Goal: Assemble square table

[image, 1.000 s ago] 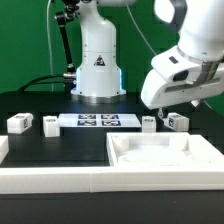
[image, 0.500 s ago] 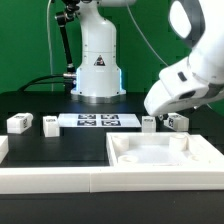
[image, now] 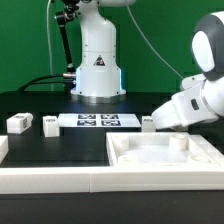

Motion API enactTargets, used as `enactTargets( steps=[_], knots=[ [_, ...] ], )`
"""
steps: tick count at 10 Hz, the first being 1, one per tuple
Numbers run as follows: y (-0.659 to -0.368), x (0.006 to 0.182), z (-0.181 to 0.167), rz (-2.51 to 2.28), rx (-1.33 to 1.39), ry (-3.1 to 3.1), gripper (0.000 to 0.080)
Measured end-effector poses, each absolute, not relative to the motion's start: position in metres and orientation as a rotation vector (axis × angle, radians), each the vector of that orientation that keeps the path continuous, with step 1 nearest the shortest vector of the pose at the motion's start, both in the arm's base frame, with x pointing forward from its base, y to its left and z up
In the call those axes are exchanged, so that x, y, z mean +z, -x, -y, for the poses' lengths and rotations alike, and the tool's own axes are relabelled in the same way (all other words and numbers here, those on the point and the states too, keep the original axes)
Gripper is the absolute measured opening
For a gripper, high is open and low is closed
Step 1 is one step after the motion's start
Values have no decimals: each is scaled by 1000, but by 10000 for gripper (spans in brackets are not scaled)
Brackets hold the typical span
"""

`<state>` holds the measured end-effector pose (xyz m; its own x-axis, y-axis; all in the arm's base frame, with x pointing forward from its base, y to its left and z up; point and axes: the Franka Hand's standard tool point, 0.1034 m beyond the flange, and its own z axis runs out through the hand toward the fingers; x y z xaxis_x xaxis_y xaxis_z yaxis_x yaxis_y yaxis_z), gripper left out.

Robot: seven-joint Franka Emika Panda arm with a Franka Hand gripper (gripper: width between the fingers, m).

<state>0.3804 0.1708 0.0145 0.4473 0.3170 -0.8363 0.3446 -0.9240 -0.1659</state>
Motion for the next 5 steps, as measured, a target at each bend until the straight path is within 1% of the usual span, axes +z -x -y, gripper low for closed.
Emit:
enactTargets(
  steps=[1, 3, 4, 5],
  knots=[
    [-381, 14, -171, -606, -1516, -2652, 649],
    [-380, 9, -174, -611, -1493, -2667, 649],
    [-380, 6, -174, -614, -1483, -2674, 602],
    [-379, 5, -175, -615, -1477, -2679, 602]
  ],
)
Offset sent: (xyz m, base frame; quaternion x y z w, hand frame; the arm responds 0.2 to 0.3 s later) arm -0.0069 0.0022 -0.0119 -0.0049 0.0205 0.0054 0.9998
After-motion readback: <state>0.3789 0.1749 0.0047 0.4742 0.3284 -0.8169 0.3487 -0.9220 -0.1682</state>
